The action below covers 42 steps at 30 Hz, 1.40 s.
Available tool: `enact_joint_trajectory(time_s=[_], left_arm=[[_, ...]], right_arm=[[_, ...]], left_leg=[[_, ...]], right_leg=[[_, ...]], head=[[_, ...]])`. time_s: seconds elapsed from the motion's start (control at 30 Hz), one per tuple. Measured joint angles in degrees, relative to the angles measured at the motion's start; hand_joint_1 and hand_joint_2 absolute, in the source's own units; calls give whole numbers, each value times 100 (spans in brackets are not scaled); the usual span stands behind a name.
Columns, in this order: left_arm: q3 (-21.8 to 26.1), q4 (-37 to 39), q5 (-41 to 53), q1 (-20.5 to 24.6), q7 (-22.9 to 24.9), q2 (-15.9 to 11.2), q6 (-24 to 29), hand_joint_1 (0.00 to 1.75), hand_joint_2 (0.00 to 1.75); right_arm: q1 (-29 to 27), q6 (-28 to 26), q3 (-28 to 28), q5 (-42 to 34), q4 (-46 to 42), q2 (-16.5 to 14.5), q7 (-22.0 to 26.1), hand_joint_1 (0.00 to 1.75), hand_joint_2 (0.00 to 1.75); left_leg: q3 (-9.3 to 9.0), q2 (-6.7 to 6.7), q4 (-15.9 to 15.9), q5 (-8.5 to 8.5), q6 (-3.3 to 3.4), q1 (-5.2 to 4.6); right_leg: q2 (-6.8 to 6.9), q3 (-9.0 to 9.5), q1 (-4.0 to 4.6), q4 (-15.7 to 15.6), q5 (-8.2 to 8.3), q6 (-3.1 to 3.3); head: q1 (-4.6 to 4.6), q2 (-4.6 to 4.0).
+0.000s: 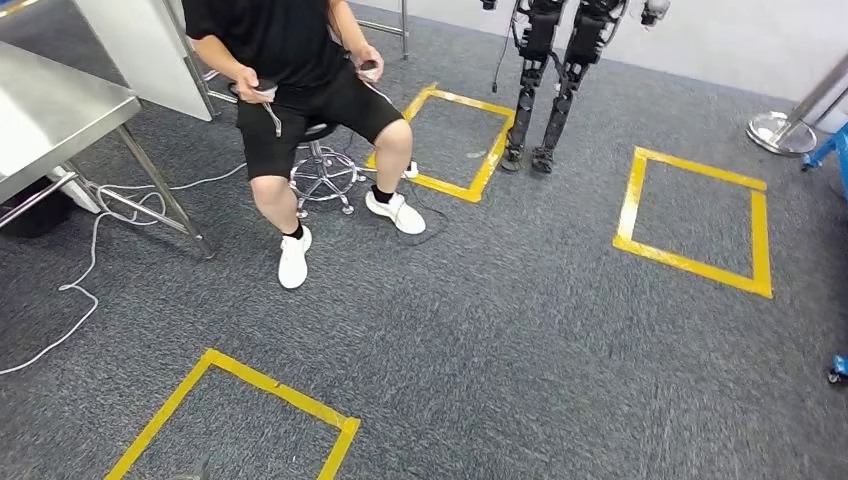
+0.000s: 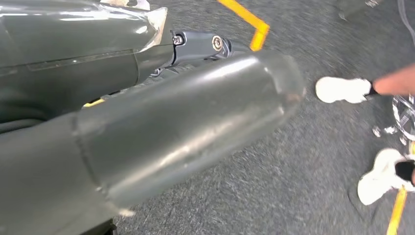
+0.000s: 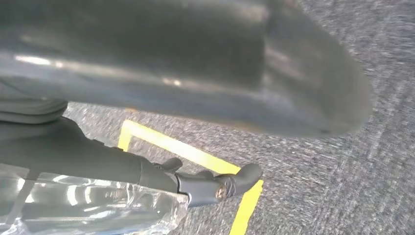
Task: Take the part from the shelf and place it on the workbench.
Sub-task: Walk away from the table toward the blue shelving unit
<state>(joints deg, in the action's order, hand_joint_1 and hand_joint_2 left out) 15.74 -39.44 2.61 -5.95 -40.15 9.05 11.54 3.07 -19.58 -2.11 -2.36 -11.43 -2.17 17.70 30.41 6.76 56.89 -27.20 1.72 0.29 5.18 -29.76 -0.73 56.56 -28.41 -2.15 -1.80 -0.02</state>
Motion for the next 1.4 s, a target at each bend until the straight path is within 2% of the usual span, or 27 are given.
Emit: enact_joint_trajectory(time_s=[0.07,0.1,0.13,0.2,0.27,0.3,0.33,0.37,0.43,0.5,0.53,0.63,0.7,0.8,0.83,0.87,0.9,0.93,1.0,1.03,1.1,1.17,1.23,1.27,1.3,1.33,1.4], left_arm=[[-4,-1,0,21,0,1,0,0,0],[-6,-3,0,32,0,1,0,0,0],[-8,-4,0,36,0,0,0,0,0],[-10,-4,1,14,0,-2,-2,0,0],[-24,-7,37,-20,0,-2,-87,0,0],[-66,-24,69,-29,0,4,-155,0,0],[-148,-53,102,-24,0,10,-216,0,0],[-275,-85,119,-4,0,21,-249,0,0],[-539,-128,73,67,0,50,-235,0,0],[-675,-133,4,122,-1,79,-223,0,0],[-697,-134,-14,132,-2,87,-221,0,0],[-702,-135,-20,137,-2,93,-221,0,0],[-780,-148,-39,157,-1,150,-213,0,0],[-983,-181,-75,139,0,243,-193,0,0],[-1007,-183,-80,132,0,249,-191,0,0],[-1013,-183,-81,136,0,254,-191,0,0],[-1017,-183,-81,140,0,260,-190,0,0],[-1021,-184,-81,141,0,264,-190,0,0],[-1025,-185,-81,140,0,268,-190,0,0],[-1028,-187,-81,142,0,270,-190,0,0],[-1050,-190,-82,157,0,274,-194,0,0],[-1080,-188,-82,171,0,276,-201,0,0],[-1098,-164,-102,169,0,266,-203,0,0],[-1103,-142,-125,166,0,258,-203,0,0],[-1105,-118,-157,165,0,250,-203,0,0],[-1103,-96,-188,166,0,245,-198,0,0],[-1088,-63,-231,168,0,239,-172,0,0]], right_arm=[[-11,0,-6,0,-3,1,0,0,0],[-21,0,-10,0,-3,-1,0,0,0],[-25,-1,-14,-2,-3,-1,-1,0,0],[-18,1,-20,0,-5,-6,1,0,0],[-24,108,-13,116,-31,-27,138,0,0],[-37,234,25,269,-104,-71,374,0,0],[-19,391,116,476,-242,-154,733,0,0],[55,535,267,702,-423,-293,1139,0,0],[353,666,660,991,-740,-644,1693,0,0],[586,680,922,1069,-860,-883,1817,0,0],[630,681,974,1075,-880,-931,1824,0,0],[642,682,989,1076,-891,-948,1829,0,0],[705,720,1099,1060,-955,-999,1894,0,0],[775,810,1382,1017,-1073,-1064,2015,0,0],[773,823,1428,1010,-1089,-1067,2026,0,0],[769,825,1437,1009,-1090,-1063,2026,0,0],[768,825,1443,1007,-1094,-1057,2026,0,0],[776,825,1448,1006,-1102,-1056,2026,0,0],[799,824,1468,1008,-1125,-1066,2029,0,0],[807,824,1481,1009,-1133,-1071,2031,0,0],[805,830,1497,1003,-1137,-1072,2051,0,0],[805,841,1502,978,-1132,-1077,2103,0,0],[816,848,1514,957,-1102,-1114,2146,0,0],[819,850,1523,956,-1069,-1138,2154,0,0],[819,854,1532,956,-1026,-1155,2156,0,0],[819,868,1539,958,-978,-1169,2151,0,0],[828,923,1555,979,-891,-1193,2129,0,0]], left_leg=[[-28,96,6,-13,-74,22],[-18,28,54,-65,-115,44],[30,-109,184,-178,-151,65],[272,-474,770,-578,-198,89],[577,-633,1470,-895,-210,94],[653,-659,1628,-896,-214,97],[629,-673,1561,-769,-213,106],[521,-701,1305,-557,-210,118],[211,-955,577,-154,-178,140],[40,-1205,171,-42,-139,144],[20,-1237,127,-62,-129,142],[10,-1227,104,-68,-129,140],[19,-1157,82,-49,-82,124],[62,-622,18,24,58,107],[71,-450,16,26,69,99],[67,-379,17,22,64,100],[57,-319,18,15,53,99],[45,-263,23,-1,30,83],[11,-162,30,-39,-35,47],[-7,-106,31,-57,-68,34],[-33,-60,47,-91,-136,56],[53,-303,291,-299,-205,91],[331,-597,946,-705,-237,103],[492,-646,1307,-870,-242,105],[608,-667,1553,-937,-248,110],[642,-674,1614,-886,-256,123],[439,-732,1133,-508,-272,174]], right_leg=[[-139,-18,2,-12,34,87],[-201,-13,-18,-23,54,131],[-264,-11,-40,-33,79,174],[-394,-31,-58,-38,128,248],[-541,-65,-39,-30,158,287],[-618,-72,-31,-24,163,290],[-706,-76,-26,-16,170,289],[-801,-81,-24,-1,175,282],[-1002,-125,-13,49,182,258],[-1108,-175,17,91,180,230],[-1125,-184,37,102,178,219],[-1133,-199,36,101,180,216],[-1163,-251,10,93,208,150],[-736,-984,-16,1390,-301,49],[-575,-1145,-26,1704,-421,19],[-535,-1008,-35,1465,-304,-31],[-438,-781,-42,1062,-155,-72],[-279,-544,-34,634,-15,-87],[-61,-267,2,123,154,-37],[-48,-255,24,61,181,5],[-184,-285,-9,57,211,81],[-318,-277,-68,43,253,171],[-457,-297,-70,43,290,244],[-530,-310,-58,45,303,264],[-606,-318,-51,48,307,271],[-683,-320,-50,53,311,273],[-835,-317,-61,80,311,266]], head=[[22,0],[26,0],[27,0],[36,0],[39,0],[39,0],[39,0],[39,0],[60,0],[88,0],[95,0],[95,0],[99,0],[48,0],[28,0],[24,0],[5,0],[-20,0],[-37,0],[-31,0],[-4,0],[10,0],[26,0],[30,0],[32,0],[39,0],[50,0]])
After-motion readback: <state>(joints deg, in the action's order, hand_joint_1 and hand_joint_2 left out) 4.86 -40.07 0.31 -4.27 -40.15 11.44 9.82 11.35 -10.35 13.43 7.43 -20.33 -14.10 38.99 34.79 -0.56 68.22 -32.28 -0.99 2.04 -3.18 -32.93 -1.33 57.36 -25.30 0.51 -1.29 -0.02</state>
